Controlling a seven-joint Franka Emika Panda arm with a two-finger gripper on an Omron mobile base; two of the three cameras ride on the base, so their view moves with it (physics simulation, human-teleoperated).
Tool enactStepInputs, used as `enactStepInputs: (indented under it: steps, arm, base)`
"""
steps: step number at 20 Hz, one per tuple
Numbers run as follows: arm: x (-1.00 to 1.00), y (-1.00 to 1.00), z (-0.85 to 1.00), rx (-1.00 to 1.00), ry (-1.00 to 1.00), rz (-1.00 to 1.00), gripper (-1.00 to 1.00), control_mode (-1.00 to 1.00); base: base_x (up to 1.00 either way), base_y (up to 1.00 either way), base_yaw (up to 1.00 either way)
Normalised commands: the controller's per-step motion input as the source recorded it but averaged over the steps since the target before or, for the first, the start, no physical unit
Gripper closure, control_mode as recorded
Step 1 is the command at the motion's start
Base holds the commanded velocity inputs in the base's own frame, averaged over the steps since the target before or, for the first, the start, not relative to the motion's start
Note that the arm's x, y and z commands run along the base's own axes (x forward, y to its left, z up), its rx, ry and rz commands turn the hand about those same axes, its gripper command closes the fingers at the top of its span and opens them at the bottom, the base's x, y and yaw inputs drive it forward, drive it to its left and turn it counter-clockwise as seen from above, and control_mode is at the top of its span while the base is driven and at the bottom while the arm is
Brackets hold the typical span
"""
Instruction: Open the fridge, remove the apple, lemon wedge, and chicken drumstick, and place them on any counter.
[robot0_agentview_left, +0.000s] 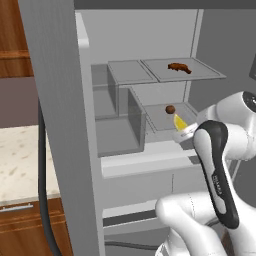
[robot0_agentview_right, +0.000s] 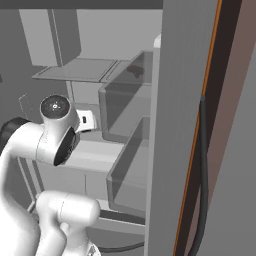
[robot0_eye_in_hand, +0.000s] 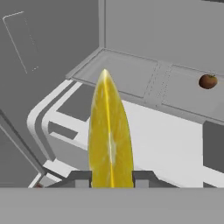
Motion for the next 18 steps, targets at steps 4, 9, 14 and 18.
enactStepInputs:
  steps: [4, 9, 14, 18]
  arm:
    - [-0.46, -0.01, 0.39, 0.0, 0.0, 0.0, 1.0, -1.0]
    - [-0.39, -0.01, 0.45, 0.0, 0.0, 0.0, 1.0, -1.0]
    - [-0.33, 0.0, 0.35, 0.0, 0.0, 0.0, 1.0, -1.0]
    - [-0.23, 0.0, 0.15, 0.0, 0.0, 0.0, 1.0, -1.0]
  base:
    - [0.0, 0.0, 0.0]
    - [0.0, 0.0, 0.0]
    - [0.0, 0.0, 0.0]
    - [0.0, 0.0, 0.0]
